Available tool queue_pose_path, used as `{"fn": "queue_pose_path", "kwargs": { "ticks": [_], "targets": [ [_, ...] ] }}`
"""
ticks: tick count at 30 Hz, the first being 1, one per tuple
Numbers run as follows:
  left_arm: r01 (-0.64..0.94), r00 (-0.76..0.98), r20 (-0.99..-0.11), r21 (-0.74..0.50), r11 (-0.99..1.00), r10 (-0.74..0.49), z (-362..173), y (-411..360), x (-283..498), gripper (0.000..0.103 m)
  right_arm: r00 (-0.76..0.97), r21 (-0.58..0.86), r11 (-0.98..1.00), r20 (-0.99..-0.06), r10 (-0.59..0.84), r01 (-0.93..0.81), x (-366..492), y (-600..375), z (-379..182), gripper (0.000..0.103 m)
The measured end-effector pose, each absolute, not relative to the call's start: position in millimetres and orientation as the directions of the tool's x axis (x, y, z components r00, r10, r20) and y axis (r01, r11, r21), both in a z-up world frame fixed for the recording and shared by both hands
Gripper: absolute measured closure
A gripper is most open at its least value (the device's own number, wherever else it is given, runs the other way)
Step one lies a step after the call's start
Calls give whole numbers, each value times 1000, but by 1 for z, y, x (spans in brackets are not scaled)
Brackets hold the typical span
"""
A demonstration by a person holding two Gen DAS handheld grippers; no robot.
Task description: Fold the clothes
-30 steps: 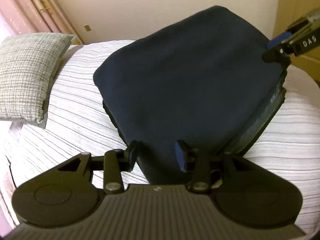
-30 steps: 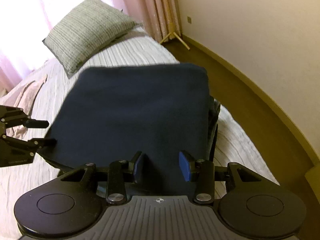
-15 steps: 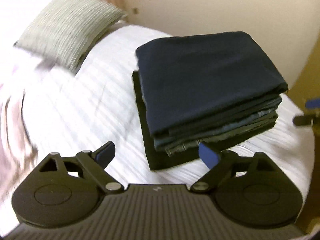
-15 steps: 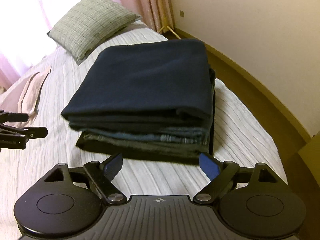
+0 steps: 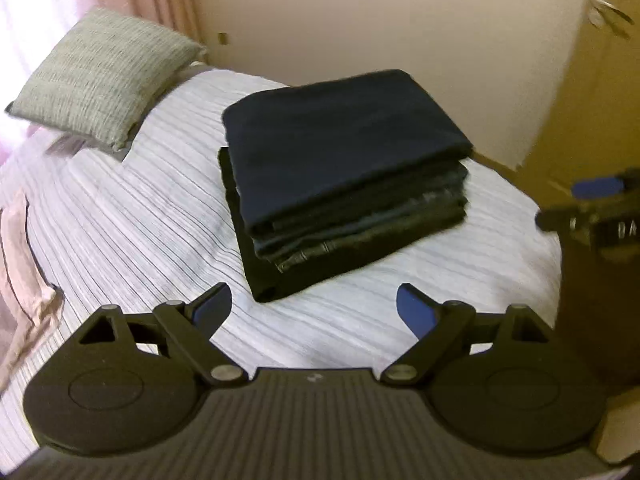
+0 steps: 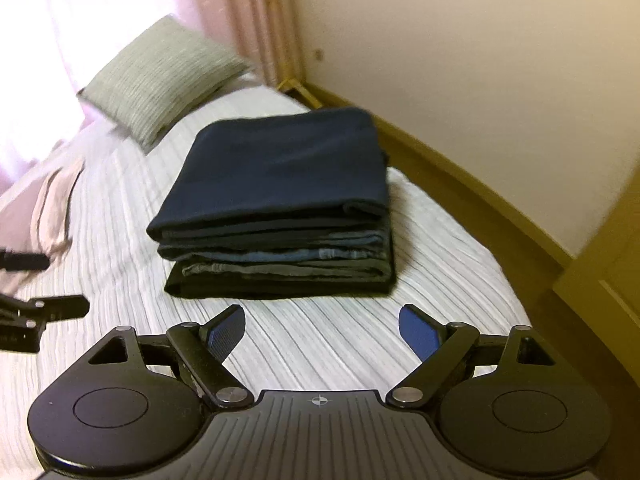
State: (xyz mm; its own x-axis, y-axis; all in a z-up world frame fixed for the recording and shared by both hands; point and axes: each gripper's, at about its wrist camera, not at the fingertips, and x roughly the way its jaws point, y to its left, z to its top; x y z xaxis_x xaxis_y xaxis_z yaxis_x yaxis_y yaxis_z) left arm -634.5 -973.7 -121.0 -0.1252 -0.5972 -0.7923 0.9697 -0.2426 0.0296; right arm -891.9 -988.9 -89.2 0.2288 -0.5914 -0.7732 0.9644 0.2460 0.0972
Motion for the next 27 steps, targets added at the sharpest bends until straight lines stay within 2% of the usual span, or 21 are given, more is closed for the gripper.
{"fn": "queue_pose_path", "kwargs": {
  "ticks": [5, 12, 27],
  "targets": [
    [974, -147, -750, 3, -226, -644, -103, -933, -622, 13, 198, 97, 193, -762, -617, 976, -881, -947, -75, 16],
    [979, -117, -765, 20, -204, -633, -94, -895, -618, 11, 168, 96, 147, -752, -637, 984, -865, -895, -59, 16],
    [994, -65, -736, 16, -112, -674, -77, -886, -648, 11, 187, 84, 191, -754, -629, 978, -875, -908, -45, 16]
  ]
}}
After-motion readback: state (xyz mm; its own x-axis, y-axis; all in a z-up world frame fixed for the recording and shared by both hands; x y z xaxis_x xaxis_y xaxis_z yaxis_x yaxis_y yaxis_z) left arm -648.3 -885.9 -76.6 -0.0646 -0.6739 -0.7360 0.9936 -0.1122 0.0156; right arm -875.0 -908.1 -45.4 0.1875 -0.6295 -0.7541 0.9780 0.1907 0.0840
